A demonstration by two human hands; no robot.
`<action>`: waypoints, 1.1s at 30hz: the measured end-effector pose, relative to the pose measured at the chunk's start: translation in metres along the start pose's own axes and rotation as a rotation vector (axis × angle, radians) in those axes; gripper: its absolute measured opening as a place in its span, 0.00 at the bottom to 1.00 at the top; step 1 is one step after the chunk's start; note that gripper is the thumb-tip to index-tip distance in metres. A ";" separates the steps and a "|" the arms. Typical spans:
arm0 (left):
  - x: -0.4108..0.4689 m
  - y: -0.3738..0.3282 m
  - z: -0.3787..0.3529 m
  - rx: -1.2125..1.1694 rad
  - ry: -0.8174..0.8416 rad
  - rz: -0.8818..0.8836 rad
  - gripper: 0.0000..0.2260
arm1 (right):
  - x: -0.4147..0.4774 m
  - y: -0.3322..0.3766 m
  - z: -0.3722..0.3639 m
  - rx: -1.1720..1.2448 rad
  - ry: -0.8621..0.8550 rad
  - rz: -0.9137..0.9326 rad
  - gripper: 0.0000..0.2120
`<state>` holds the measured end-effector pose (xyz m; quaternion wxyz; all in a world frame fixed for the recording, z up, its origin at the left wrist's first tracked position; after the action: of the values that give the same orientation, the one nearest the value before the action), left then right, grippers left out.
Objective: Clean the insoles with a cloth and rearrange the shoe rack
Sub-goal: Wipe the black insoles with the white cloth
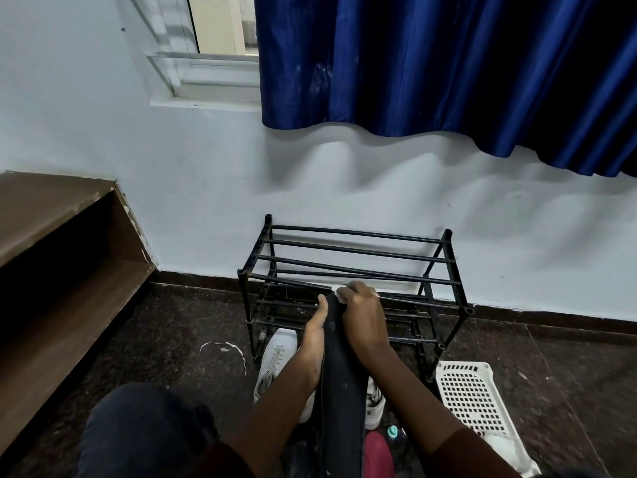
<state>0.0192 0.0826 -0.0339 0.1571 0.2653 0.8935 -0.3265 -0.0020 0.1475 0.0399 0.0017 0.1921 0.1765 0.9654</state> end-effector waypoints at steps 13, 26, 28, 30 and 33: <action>0.003 -0.002 0.006 -0.044 0.017 0.007 0.32 | -0.020 0.010 0.010 -0.340 -0.120 0.191 0.09; 0.001 -0.009 0.022 0.132 -0.082 -0.012 0.36 | -0.065 0.030 -0.008 -0.011 -0.168 0.187 0.10; -0.003 -0.006 0.021 0.092 -0.056 -0.001 0.34 | -0.062 0.031 -0.005 -0.134 -0.179 0.253 0.09; -0.009 -0.005 0.013 0.065 -0.026 0.005 0.29 | -0.051 0.026 0.000 -0.296 -0.192 0.244 0.11; -0.012 -0.010 0.009 -0.008 -0.034 -0.040 0.23 | -0.032 0.009 0.008 -0.435 -0.193 0.073 0.07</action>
<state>0.0241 0.0658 -0.0305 0.1667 0.2411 0.8972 -0.3303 0.0314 0.1394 0.0383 0.0248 0.2848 -0.0435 0.9573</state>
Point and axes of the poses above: each hand's wrist, its own x-axis towards the middle knuckle, its own z-axis out of the back of the hand, y = z × x, the point moved 7 cm from there along x, towards the middle knuckle, and after that the axes turned 7 degrees about -x, right-handed, at the moved point
